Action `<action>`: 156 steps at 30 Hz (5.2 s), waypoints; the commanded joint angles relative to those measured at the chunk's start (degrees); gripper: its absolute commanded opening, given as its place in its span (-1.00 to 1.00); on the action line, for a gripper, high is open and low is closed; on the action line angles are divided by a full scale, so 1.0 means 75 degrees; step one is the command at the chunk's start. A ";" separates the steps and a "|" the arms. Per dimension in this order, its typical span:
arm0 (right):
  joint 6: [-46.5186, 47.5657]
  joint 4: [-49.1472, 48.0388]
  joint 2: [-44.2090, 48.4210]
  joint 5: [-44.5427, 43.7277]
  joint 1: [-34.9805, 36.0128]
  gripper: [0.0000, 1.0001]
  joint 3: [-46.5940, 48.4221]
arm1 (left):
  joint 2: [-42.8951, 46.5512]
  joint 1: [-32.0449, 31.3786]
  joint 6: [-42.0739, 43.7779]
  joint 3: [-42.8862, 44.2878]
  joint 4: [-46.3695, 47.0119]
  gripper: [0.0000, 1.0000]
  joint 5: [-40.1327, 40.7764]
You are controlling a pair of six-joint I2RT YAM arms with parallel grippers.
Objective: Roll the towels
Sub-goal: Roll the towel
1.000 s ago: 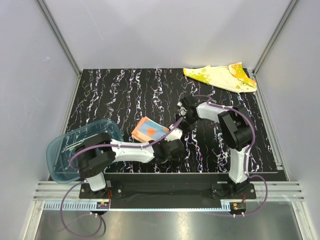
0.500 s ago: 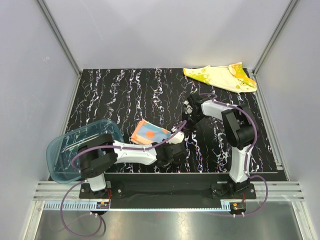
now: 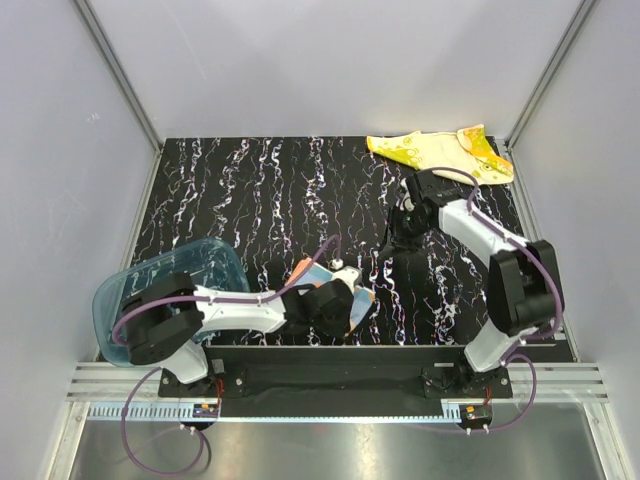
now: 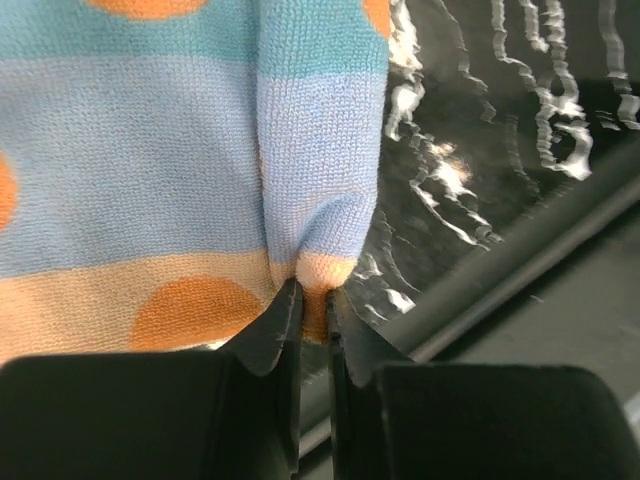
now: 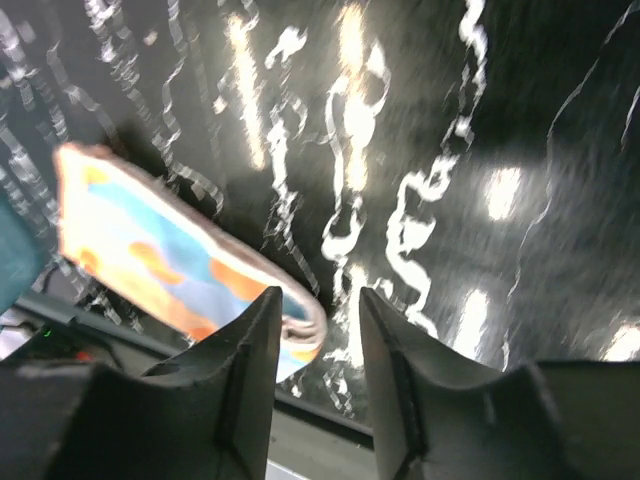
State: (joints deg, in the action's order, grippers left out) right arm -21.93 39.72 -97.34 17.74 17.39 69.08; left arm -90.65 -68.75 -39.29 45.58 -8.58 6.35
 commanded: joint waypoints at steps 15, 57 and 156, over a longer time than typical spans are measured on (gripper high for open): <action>-0.1083 -0.1299 0.2935 0.2450 0.0025 0.12 -0.2635 | 0.0685 0.1959 -0.4790 -0.3451 0.7199 -1.00 -0.4245; -0.2958 -0.6034 0.1332 0.1924 0.2357 0.11 -0.5191 | -0.0921 0.2253 -0.7711 -0.5480 0.9676 -1.00 -0.3225; -0.2150 -0.1664 0.0861 -0.0091 0.2733 -0.68 -0.2765 | -0.1495 -0.2423 -0.1969 0.0544 -0.2313 -0.62 0.4005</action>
State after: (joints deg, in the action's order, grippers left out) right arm -40.21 25.52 -90.30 20.38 37.60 46.13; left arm -99.48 -86.32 -50.65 53.98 -20.38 40.71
